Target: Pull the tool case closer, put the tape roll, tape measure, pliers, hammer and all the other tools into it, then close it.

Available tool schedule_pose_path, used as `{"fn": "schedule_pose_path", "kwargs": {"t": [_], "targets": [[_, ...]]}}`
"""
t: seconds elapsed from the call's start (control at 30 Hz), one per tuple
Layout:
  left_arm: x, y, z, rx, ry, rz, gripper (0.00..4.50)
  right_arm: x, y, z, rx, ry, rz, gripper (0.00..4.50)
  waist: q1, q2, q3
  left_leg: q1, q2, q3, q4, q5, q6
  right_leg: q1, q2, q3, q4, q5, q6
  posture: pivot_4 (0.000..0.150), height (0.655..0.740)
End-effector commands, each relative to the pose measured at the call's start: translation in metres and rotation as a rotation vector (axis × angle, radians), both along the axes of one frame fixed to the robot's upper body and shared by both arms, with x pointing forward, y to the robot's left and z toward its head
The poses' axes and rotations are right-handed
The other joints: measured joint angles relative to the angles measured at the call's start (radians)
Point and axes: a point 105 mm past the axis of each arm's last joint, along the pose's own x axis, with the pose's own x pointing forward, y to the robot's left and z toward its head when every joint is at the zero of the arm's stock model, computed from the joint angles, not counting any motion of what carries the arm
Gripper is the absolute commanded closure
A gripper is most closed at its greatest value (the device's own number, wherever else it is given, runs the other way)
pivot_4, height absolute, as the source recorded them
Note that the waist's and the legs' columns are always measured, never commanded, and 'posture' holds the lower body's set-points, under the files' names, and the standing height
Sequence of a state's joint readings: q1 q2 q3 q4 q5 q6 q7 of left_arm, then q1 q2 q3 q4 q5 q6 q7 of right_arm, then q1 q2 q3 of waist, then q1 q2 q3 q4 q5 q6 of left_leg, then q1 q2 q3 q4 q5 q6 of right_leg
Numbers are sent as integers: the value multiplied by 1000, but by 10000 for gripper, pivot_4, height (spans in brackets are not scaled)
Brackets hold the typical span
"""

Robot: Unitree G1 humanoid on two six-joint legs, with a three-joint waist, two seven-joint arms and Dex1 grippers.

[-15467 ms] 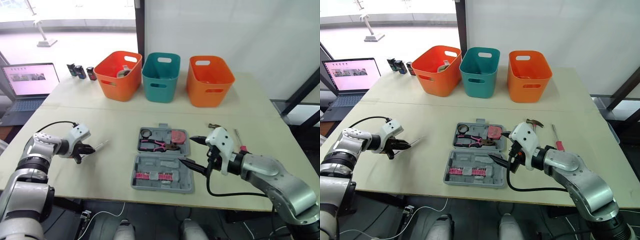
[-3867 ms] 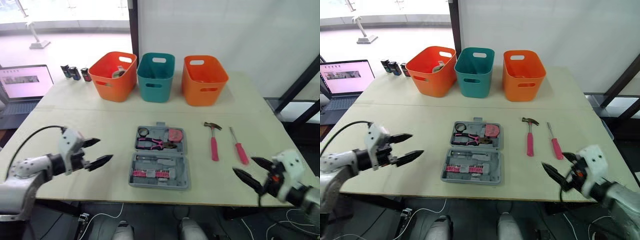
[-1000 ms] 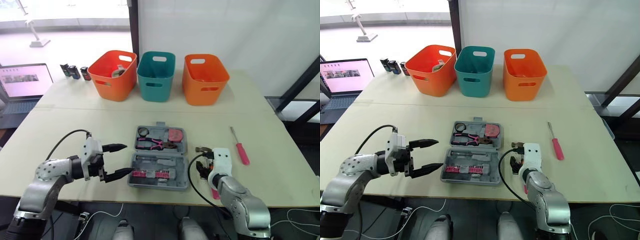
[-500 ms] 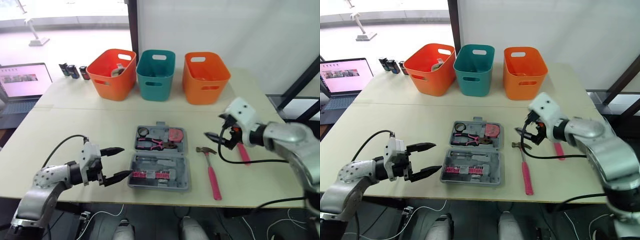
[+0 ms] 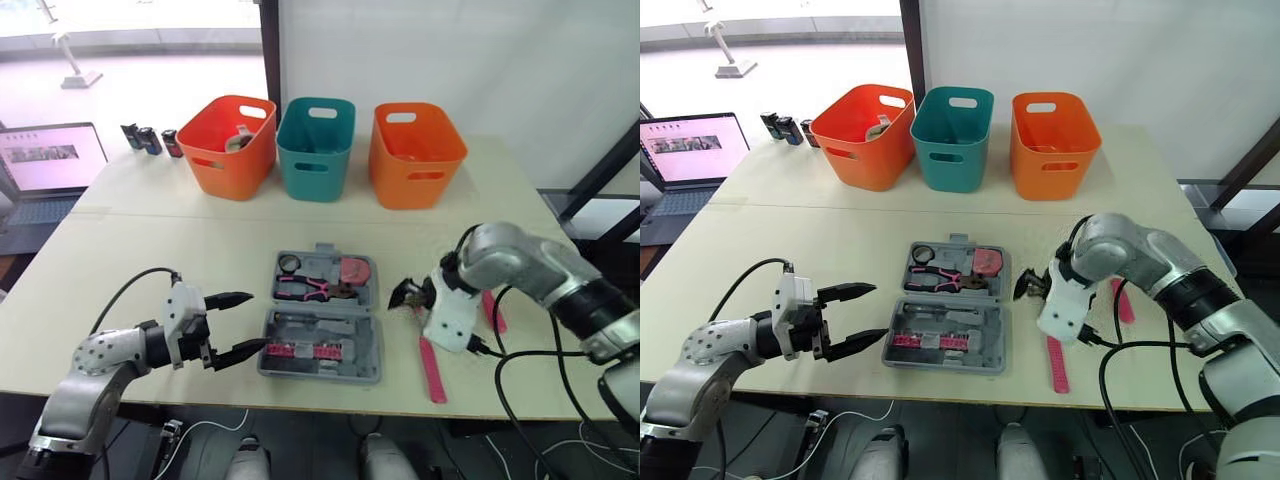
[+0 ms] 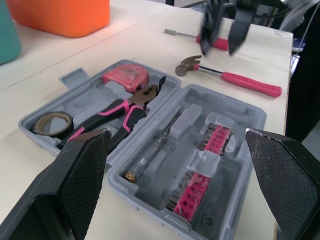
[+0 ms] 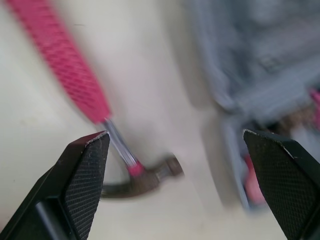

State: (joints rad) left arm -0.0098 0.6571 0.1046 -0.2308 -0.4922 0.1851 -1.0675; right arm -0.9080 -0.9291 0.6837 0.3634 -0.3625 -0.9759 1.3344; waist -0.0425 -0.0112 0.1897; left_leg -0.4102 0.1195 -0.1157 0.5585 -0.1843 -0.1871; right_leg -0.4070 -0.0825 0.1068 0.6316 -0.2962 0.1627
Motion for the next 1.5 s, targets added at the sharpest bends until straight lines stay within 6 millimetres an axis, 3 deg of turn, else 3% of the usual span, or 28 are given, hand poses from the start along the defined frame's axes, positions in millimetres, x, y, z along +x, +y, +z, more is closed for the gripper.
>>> {"fn": "schedule_pose_path", "kwargs": {"t": [0.03,0.5,0.63,0.83,1.07,1.23,1.33,1.43,1.5], "targets": [[-3,0,11,-19,-43,0,0,9,-4,-1,-56,-59,81,324,-2,0,0,0,0,0,0,0,-1,0,0,0,0,0,0,1500,7400],[-16,-2,11,-17,-61,-71,0,29,-12,-30,-167,-93,86,324,-1,1,0,2,0,0,1,0,0,2,0,0,2,1,-2,1500,7400],[-21,-5,13,-8,-80,-125,0,32,-10,-39,-181,-88,84,13486,-5,0,0,3,0,0,1,0,0,4,0,0,2,1,-2,1500,7400],[-22,-3,13,-22,-30,-150,0,37,-2,-40,-162,-102,88,44830,-28,0,0,15,0,0,2,1,0,14,0,0,3,1,-5,1500,7400],[-17,-6,15,-26,-41,-147,0,45,-6,-26,-130,-153,70,44830,-30,0,0,18,0,0,1,0,0,17,0,1,3,1,-5,1500,7400],[-11,-5,20,-101,-67,-138,0,49,-11,5,-91,-214,74,44830,-27,3,2,17,0,0,0,0,0,16,0,1,4,1,-5,1500,7400],[-16,-5,23,-92,-118,-223,0,50,-14,32,-45,-243,36,44830,-24,5,3,17,0,0,0,0,0,16,0,1,4,0,-3,1500,7400],[-19,-3,21,-79,-86,-282,0,49,-28,57,-28,-237,-137,44830,-25,5,3,16,0,0,0,0,1,16,0,1,3,1,-1,1500,7400],[-23,0,22,-94,-45,-323,0,32,-44,72,22,-103,-430,44830,-16,6,3,16,0,0,-1,0,1,16,0,1,3,1,0,1500,7400]]}}
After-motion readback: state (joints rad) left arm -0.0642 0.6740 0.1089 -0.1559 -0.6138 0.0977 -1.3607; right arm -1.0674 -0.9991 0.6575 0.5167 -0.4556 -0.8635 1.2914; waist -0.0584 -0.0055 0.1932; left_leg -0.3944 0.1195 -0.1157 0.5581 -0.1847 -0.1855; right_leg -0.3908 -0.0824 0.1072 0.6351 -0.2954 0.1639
